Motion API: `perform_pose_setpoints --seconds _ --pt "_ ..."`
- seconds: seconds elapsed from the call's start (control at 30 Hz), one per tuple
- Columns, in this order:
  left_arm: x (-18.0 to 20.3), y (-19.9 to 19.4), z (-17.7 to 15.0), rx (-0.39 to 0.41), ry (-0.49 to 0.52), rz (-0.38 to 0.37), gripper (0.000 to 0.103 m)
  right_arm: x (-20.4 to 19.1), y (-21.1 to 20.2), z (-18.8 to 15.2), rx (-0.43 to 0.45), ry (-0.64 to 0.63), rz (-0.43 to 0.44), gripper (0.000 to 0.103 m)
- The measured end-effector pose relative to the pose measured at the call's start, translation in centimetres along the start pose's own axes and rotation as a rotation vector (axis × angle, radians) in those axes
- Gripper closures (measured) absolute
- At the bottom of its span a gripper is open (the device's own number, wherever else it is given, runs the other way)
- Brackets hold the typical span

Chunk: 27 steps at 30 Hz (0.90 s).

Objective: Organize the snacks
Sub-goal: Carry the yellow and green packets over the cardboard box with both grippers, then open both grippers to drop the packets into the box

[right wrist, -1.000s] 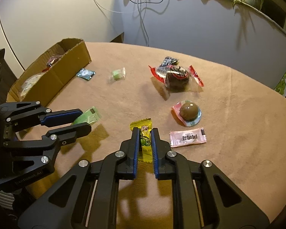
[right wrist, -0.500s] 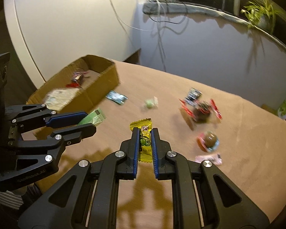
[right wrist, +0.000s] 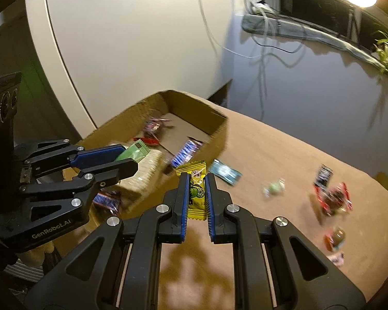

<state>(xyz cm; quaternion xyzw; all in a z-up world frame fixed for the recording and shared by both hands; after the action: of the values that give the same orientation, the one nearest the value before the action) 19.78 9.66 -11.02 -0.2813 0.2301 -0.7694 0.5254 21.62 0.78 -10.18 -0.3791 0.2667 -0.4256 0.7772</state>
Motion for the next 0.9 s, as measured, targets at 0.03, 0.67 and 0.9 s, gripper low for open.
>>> perform_pose_setpoints --seconds 0.03,0.67,0.9 --pt "-0.6 -0.1 0.0 0.002 -0.008 0.005 0.084 -0.5 0.3 0.4 -0.001 -0.005 0.007 0.091" --pt "-5.6 1.4 0.6 -0.016 -0.052 0.055 0.084 -4.1 6.0 2.9 -0.045 -0.040 0.060 0.091" --pt "-6.2 1.8 0.7 -0.024 -0.062 0.062 0.083 -4.2 7.1 2.9 -0.063 -0.039 0.071 0.091"
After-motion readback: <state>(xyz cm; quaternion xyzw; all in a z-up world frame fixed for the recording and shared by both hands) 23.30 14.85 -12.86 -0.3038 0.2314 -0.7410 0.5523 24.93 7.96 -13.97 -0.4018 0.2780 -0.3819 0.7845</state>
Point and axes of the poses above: each gripper's, at about its wrist camera, not at the fingertips, and y roughly the way its jaws point, x to its right, z to its top, the point moved 8 cm from there along y, roughly the way its jaws point, and after that the axes turned 7 degrees about -z, right-handed, at the moved point
